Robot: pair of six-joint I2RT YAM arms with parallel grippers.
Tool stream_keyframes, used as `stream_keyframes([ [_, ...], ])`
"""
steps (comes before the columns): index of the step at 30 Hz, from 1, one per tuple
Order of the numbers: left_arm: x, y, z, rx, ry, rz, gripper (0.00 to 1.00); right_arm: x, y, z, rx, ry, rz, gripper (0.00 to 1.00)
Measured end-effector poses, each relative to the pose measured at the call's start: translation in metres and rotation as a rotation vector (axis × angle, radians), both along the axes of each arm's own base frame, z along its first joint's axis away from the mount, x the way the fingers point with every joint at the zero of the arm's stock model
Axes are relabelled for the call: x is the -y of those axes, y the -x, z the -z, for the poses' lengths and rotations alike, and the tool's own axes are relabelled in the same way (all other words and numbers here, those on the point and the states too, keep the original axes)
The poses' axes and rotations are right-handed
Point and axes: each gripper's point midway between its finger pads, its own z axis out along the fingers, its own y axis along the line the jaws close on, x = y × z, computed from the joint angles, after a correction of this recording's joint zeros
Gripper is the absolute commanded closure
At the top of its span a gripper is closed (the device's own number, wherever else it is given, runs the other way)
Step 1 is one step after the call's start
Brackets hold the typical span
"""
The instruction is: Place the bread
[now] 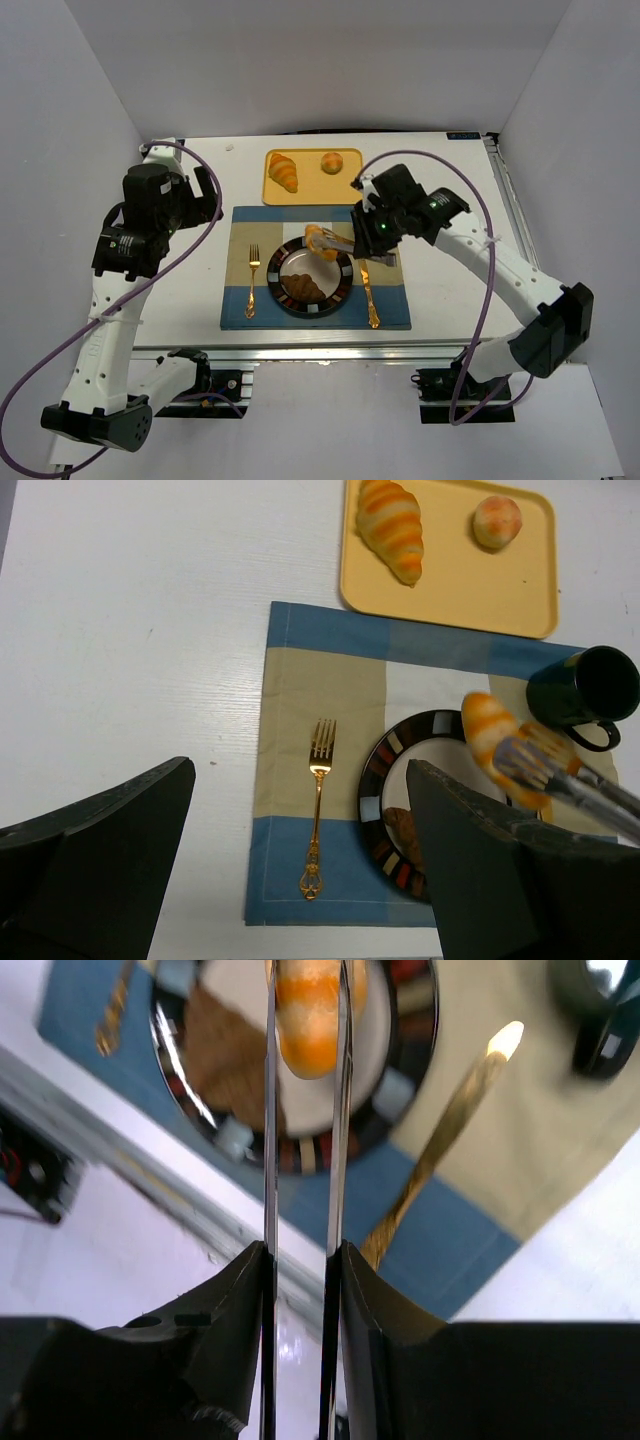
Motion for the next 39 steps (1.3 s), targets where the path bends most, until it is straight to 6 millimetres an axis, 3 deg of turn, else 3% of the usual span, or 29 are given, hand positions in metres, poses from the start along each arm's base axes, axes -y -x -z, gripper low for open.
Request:
stream_keyframes([
  [7,0.003,0.0,0.003,-0.007,0.014,0.009,0.02,0.026,0.041,0.035,-0.103,0.064,-0.021,0.8],
  [14,0.005,0.0,0.005,-0.012,0.021,0.014,0.02,0.032,0.055,0.051,-0.153,0.098,-0.041,0.6],
  [19,0.005,0.0,0.005,-0.012,0.021,0.014,0.02,0.031,0.052,0.047,-0.138,0.097,-0.043,0.55],
  [26,0.005,-0.002,0.007,-0.022,0.022,0.013,0.02,0.015,0.031,0.008,-0.053,0.036,-0.034,0.48],
  [29,0.006,-0.003,0.01,-0.03,0.021,0.013,0.02,0.01,0.025,0.0,-0.035,0.022,-0.033,0.43],
  [31,0.006,-0.004,0.011,-0.036,0.02,0.013,0.02,0.007,0.021,-0.004,-0.028,0.02,-0.033,0.45],
  [39,0.005,-0.009,0.018,-0.058,0.012,0.008,0.02,0.0,0.016,0.005,-0.052,0.027,-0.047,0.47],
])
